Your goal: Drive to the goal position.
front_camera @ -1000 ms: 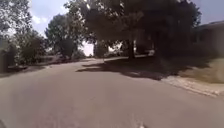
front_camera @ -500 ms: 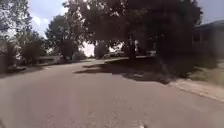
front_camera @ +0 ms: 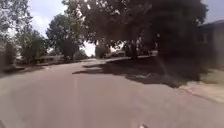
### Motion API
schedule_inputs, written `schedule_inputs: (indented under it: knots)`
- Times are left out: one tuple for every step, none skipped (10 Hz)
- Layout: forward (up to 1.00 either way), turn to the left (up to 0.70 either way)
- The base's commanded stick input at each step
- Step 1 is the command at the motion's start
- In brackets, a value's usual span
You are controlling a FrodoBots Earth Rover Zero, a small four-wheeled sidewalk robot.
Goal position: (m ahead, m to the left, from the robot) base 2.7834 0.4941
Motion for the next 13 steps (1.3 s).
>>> schedule_inputs:
  knots:
    - [0.7, 0.0]
    - [0.7, 0.0]
    - [0.7, 0.0]
    - [0.7, 0.0]
    - [0.7, 0.0]
    - [0.7, 0.0]
    - [0.7, 0.0]
    - [0.7, 0.0]
    - [0.7, 0.0]
    - [0.7, 0.0]
    - [0.7, 0.0]
    - [0.7, 0.0]
    - [0.7, 0.0]
